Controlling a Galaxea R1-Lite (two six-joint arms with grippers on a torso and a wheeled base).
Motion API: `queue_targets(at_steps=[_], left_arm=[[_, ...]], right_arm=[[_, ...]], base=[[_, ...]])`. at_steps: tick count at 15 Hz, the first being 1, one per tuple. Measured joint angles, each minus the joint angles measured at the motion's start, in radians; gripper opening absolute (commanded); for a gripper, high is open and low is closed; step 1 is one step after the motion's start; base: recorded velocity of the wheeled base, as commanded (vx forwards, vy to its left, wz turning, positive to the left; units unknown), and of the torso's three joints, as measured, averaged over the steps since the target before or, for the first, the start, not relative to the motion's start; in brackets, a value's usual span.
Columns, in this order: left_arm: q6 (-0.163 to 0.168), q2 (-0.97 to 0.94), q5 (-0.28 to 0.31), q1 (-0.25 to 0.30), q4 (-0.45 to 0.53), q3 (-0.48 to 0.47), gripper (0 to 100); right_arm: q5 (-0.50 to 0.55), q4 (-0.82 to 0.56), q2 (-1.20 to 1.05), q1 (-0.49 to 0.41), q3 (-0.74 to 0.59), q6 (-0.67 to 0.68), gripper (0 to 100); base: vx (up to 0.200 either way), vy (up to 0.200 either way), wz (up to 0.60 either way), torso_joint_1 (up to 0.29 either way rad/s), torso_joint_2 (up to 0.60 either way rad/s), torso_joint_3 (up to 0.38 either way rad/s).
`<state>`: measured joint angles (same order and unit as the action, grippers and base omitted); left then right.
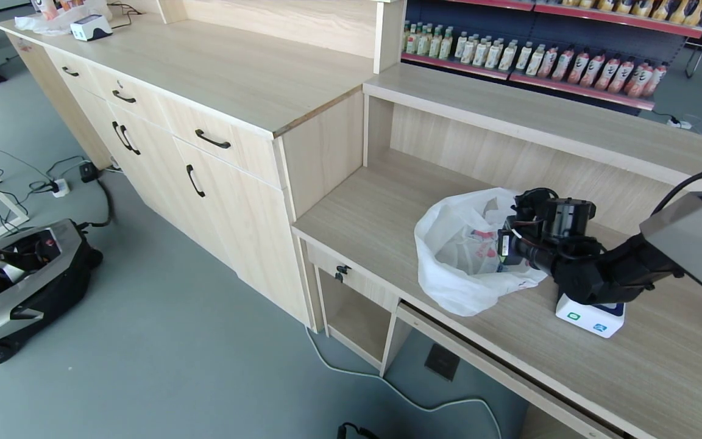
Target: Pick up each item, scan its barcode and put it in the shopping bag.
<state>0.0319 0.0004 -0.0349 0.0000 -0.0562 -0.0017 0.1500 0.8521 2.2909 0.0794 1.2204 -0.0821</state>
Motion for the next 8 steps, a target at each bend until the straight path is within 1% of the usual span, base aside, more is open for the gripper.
queue_targets(at_steps=[8], left_arm=[[0.000,0.000,0.000,0.000,0.000,0.001,100]], right_arm=[[0.000,0.001,0.064,-0.018,0.032,0.016,0]], base=[[0.000,0.000,0.00,0.000,0.00,0.000]])
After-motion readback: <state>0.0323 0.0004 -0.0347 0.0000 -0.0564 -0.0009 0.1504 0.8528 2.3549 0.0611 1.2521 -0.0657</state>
